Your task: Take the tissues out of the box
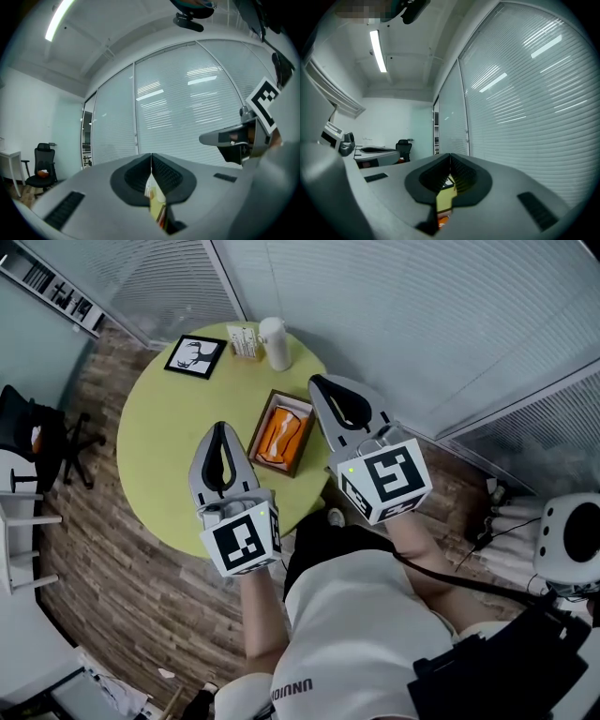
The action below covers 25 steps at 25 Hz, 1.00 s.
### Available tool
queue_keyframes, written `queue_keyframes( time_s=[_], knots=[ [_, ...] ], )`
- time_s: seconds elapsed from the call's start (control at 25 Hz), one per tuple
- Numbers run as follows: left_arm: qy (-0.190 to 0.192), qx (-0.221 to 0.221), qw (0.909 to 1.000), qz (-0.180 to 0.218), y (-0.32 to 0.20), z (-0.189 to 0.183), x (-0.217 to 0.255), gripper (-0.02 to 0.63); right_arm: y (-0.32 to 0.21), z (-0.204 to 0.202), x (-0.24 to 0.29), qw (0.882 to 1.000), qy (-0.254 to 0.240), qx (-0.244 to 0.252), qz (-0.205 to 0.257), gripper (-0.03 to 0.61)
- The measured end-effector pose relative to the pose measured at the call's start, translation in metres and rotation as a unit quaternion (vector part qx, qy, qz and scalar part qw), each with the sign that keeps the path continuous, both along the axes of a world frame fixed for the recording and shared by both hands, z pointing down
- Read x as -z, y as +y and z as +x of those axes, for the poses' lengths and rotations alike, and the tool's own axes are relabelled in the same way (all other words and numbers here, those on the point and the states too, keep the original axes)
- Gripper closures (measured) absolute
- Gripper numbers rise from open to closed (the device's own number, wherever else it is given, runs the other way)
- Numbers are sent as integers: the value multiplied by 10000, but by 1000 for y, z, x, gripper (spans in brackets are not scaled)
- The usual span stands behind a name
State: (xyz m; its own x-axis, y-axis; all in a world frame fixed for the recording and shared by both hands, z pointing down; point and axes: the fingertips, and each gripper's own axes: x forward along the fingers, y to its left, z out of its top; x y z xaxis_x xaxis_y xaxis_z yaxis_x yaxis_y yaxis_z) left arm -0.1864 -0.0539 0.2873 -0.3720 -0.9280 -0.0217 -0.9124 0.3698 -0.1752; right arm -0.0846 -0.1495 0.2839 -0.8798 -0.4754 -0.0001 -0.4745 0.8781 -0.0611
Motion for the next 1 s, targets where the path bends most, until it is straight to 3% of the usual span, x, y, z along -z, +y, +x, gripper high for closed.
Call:
queue_keyframes(
  time_s=[0.52,0.64,0.76,1.0],
  knots=[
    [311,-894,9934,-647,-55,-24,-26,598,-36,-22,-18,9990,101,-336,-283,558],
    [600,-1157,9870,-943,-67,-26,-48,581,-42,-23,-24,9983,161,-433,-345,558],
    [935,-1345,9782,-1273,-76,-26,-74,498,-47,-24,-30,9978,229,-495,-386,558],
    [1477,-1652,9570,-1874,-89,-17,-125,452,-56,-25,-42,9964,368,-606,-475,558]
  ],
)
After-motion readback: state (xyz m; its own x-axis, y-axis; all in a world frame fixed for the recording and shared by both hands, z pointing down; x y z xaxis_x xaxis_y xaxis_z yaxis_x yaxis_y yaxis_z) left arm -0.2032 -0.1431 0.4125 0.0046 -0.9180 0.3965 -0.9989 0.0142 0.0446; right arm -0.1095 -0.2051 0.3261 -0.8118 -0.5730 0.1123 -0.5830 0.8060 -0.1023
